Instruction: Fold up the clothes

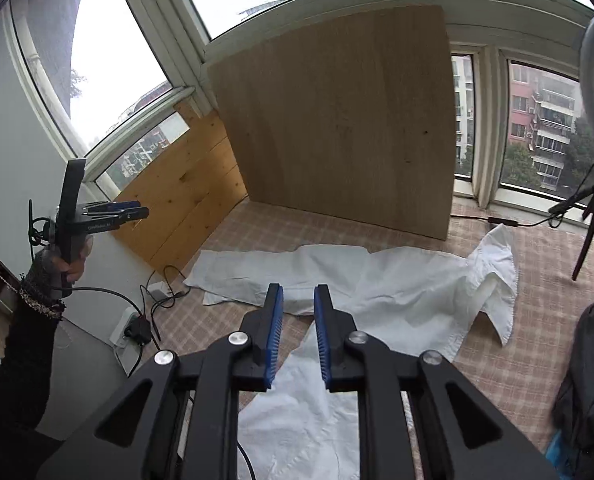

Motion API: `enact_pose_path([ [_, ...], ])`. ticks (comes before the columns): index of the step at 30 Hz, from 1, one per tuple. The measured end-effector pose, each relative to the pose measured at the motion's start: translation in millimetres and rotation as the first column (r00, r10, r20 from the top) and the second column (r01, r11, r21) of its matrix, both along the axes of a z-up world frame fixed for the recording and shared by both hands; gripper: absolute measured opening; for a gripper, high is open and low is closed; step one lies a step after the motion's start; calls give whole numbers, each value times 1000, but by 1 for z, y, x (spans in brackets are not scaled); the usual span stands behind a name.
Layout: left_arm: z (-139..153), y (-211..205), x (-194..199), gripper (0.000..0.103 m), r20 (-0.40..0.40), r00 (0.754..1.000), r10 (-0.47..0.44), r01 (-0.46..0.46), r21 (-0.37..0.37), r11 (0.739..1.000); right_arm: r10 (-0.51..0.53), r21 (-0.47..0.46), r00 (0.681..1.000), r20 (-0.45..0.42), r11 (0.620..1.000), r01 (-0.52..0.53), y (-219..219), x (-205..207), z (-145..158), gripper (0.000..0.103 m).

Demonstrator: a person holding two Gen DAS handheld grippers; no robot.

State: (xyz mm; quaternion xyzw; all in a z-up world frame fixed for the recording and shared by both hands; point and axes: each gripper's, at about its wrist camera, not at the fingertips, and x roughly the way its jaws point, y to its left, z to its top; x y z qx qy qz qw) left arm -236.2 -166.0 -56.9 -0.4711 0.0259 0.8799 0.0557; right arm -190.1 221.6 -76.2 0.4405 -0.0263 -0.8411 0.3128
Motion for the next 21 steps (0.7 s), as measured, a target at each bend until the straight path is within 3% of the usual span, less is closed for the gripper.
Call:
enact_pose_path([
  [2, -37, -18, 16, 46, 53, 998, 35, -38, 65, 997, 49, 10, 998, -28, 999, -49, -20, -17, 5, 40],
  [5, -93, -38, 47, 46, 115, 989, 91, -108, 150, 983, 199, 75, 980, 26, 977, -201, -112, -50, -35, 40],
  [7, -128, -50, 67, 46, 169, 978, 122, -163, 255, 953, 302, 124, 951, 63, 943, -308, -182, -67, -70, 40],
  [10, -164, -60, 94, 44, 230, 959, 165, -237, 338, 911, 430, 213, 895, 117, 870, -446, -283, -85, -124, 41],
  [14, -181, -71, 115, 44, 264, 942, 208, -302, 398, 866, 562, 320, 813, 151, 750, -578, -380, -87, -186, 41],
  [17, -184, -71, 121, 45, 265, 941, 210, -306, 404, 862, 588, 429, 800, 120, 696, -576, -412, -88, -215, 41],
  [20, -188, -69, 116, 45, 263, 943, 202, -296, 396, 869, 604, 420, 793, 82, 700, -578, -415, -90, -217, 45],
  [21, -190, -68, 112, 45, 263, 944, 198, -292, 397, 870, 599, 400, 796, 85, 712, -578, -411, -94, -212, 31],
])
